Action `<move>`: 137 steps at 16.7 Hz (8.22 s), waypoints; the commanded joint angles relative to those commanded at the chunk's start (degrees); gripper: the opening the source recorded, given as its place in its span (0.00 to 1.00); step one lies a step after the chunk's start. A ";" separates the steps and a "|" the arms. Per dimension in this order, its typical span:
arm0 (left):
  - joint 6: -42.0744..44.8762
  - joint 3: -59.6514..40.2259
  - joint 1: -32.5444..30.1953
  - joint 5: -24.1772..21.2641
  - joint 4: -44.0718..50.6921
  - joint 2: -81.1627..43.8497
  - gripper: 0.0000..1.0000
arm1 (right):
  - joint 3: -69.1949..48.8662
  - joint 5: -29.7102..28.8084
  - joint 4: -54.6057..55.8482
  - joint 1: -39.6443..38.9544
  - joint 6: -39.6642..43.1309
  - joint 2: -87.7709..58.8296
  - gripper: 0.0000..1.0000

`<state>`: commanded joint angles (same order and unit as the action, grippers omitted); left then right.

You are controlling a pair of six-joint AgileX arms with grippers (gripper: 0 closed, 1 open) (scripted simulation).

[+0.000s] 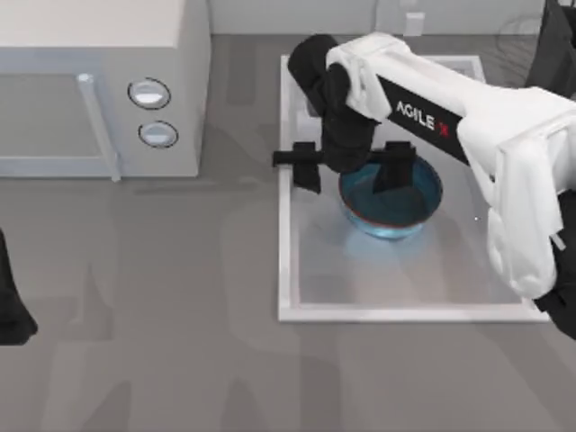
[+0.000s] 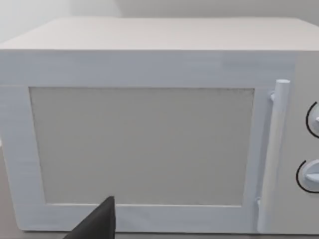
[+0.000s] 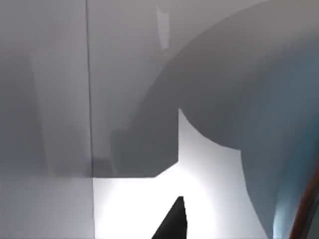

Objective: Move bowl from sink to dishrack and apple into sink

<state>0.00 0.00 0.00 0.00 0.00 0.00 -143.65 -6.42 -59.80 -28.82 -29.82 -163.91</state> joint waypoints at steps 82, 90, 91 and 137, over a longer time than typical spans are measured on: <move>0.00 0.00 0.00 0.00 0.00 0.00 1.00 | 67.81 28.77 60.03 52.64 28.84 88.10 0.00; 0.00 0.00 0.00 0.00 0.00 0.00 1.00 | 76.40 24.99 84.83 50.58 29.21 73.44 0.00; 0.00 0.00 0.00 0.00 0.00 0.00 1.00 | 78.24 24.53 89.02 49.95 29.20 71.08 0.00; 0.00 0.00 0.00 0.00 0.00 0.00 1.00 | 106.30 15.08 91.14 42.36 29.24 95.64 1.00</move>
<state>0.00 0.00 0.00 0.00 0.00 0.00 -37.35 8.65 31.35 13.54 -0.57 -68.27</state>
